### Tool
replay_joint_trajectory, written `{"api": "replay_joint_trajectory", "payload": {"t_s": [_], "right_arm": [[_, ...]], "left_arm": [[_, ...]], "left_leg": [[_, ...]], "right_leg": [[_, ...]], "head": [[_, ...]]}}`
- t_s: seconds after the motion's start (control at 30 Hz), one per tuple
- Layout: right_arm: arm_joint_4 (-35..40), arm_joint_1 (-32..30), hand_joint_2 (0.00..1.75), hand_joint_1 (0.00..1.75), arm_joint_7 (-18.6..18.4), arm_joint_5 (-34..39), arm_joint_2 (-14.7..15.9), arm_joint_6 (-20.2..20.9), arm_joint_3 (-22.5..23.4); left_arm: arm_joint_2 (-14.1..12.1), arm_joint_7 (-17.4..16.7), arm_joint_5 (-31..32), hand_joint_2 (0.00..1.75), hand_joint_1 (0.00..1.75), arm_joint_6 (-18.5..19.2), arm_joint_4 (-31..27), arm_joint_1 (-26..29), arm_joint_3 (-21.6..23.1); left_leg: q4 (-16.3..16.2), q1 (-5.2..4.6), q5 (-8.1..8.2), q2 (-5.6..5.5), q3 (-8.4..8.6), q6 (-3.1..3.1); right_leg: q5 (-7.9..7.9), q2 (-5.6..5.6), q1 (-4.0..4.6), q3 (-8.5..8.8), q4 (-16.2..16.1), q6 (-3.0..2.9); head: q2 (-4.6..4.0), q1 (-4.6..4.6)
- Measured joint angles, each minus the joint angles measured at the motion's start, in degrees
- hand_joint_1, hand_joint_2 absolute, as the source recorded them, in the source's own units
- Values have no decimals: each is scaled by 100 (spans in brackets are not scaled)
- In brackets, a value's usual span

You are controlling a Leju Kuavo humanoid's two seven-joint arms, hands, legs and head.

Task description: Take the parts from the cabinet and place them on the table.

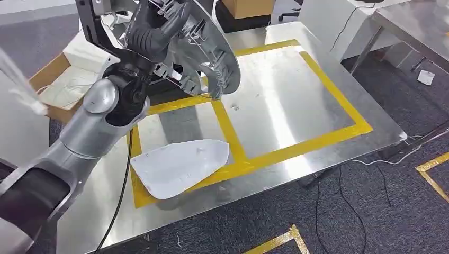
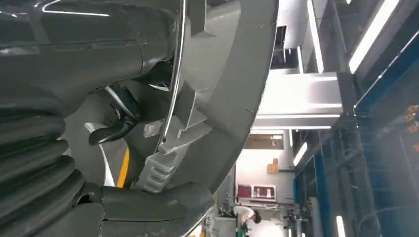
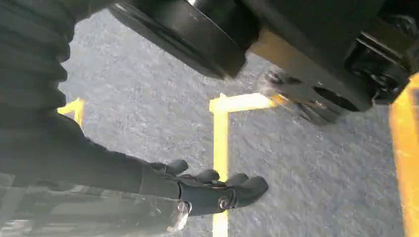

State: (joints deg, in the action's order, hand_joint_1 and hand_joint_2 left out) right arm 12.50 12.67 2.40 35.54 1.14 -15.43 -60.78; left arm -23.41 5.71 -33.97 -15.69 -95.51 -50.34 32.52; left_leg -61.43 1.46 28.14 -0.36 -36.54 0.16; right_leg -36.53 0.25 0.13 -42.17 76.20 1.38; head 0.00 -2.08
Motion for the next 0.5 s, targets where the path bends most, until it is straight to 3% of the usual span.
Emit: {"api": "replay_joint_trajectory", "payload": {"t_s": [0.03,0.07,0.1,0.17,0.2,0.33,0.37,0.4,0.43,0.47,0.5], "right_arm": [[0,26,175,0,0,0,0,0,0],[0,26,175,0,0,-2,0,0,0],[0,26,175,0,0,-2,2,0,0],[-2,2,175,0,-6,-4,0,9,-4],[-2,7,175,0,-6,-4,4,9,-4],[-4,13,175,0,-6,-17,13,9,-7],[-4,18,175,0,-9,-26,13,9,-7],[-4,25,175,0,-9,-37,15,9,-7],[-4,27,175,0,-13,-48,17,9,-7],[-4,24,0,0,-15,-68,17,11,-9],[-4,13,0,0,-15,-68,13,15,-9]], "left_arm": [[18,4,-11,175,175,0,0,0,15],[39,4,-15,175,175,2,-9,0,39],[57,11,-15,175,175,4,-30,-1,48],[87,13,-15,175,175,9,-70,-14,48],[87,17,-15,175,175,11,-81,-14,48],[87,35,-52,175,175,11,-74,7,90],[83,57,-55,175,175,11,-61,33,92],[85,90,-55,175,175,9,-44,45,96],[79,126,-55,175,175,9,0,72,98],[65,182,-55,175,0,9,57,130,101],[42,229,-74,175,0,4,126,214,101]], "left_leg": [[0,-5,2,-9,1,3],[0,-12,2,-34,5,3],[0,-17,2,-58,9,3],[7,-15,2,-92,17,3],[16,-32,-5,-108,8,-15],[119,8,-69,-119,12,-154],[63,3,2,-44,-17,-155],[-86,-10,131,2,-84,-162],[-414,-13,324,16,-231,-173],[-855,-10,527,18,-431,-192],[-1254,-9,665,18,-627,-210]], "right_leg": [[30,0,1,-68,112,-11],[197,0,2,-1,-43,-40],[440,1,8,162,-410,-80],[954,-8,49,639,-1466,-189],[859,-15,73,718,-1597,-197],[914,3,107,759,-1790,-272],[990,-17,65,827,-1912,-266],[1018,-9,67,846,-1972,-300],[1028,-8,67,847,-1979,-311],[1026,1,66,846,-1972,-314],[1022,9,66,846,-1964,-319]], "head": [[0,0],[0,0],[0,0],[0,-2],[0,-4],[0,-4],[0,-13],[0,-20],[0,-20],[0,-24],[0,-22]]}}
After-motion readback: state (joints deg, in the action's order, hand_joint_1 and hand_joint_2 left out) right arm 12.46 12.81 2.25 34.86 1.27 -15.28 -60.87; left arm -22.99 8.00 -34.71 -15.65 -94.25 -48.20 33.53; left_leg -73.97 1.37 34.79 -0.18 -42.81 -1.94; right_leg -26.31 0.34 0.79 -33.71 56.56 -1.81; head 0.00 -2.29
